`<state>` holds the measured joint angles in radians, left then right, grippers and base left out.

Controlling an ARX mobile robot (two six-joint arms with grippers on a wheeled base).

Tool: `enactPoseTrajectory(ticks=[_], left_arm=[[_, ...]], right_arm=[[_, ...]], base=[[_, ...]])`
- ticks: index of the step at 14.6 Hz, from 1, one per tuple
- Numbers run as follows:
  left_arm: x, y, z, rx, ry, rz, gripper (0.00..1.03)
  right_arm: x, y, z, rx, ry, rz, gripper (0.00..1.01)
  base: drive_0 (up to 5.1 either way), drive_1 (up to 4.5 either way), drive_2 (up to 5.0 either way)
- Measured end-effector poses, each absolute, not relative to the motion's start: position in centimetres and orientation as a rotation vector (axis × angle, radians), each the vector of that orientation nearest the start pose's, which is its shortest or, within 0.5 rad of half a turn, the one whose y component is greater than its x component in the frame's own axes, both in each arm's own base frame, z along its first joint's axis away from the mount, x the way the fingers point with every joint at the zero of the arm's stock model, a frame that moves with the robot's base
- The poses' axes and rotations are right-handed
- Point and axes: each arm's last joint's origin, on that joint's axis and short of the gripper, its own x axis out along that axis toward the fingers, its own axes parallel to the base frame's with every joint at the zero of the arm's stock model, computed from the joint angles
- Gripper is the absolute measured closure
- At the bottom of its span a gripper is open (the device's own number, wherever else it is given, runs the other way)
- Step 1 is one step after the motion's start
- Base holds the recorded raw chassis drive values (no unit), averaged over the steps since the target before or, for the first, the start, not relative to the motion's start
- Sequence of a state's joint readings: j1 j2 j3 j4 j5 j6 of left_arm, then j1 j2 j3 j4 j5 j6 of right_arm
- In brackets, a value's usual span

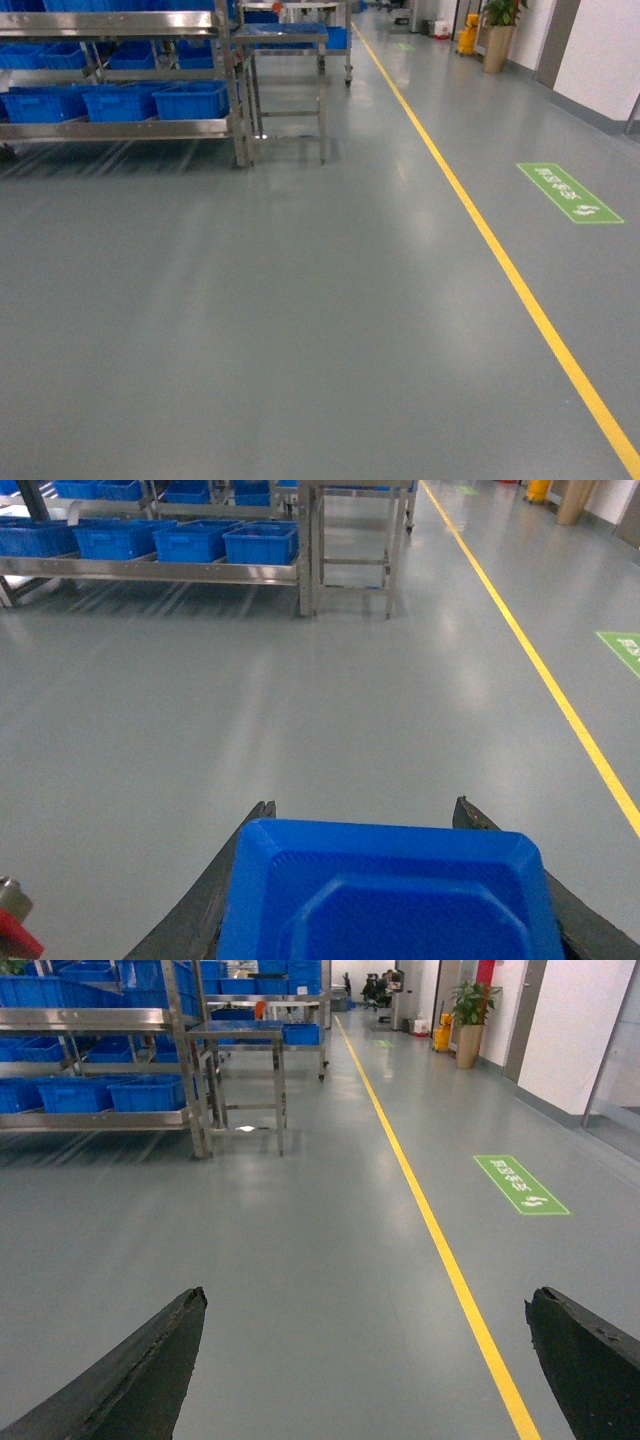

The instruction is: Pick blue part to blue bin on bottom shelf

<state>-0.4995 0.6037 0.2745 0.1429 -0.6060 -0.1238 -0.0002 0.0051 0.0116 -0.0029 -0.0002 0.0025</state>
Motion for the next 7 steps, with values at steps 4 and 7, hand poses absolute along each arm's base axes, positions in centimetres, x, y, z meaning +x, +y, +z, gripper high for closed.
enactPoseTrajectory(ticks=[4,7], left_arm=[[13.4,-5.45,21.42,-0.026,0.15,0.115,0.59],[13.4,-5.45,21.42,-0.026,0.15,0.115,0.59]], right_arm=[[9.73,0.0,16.66,0.002,-0.001,0.0,0.03],[9.73,0.0,16.68,0.002,-0.003,0.0,0.03]], base=[[0.1,4.37,-4.3],[0.2,4.46,-4.1]])
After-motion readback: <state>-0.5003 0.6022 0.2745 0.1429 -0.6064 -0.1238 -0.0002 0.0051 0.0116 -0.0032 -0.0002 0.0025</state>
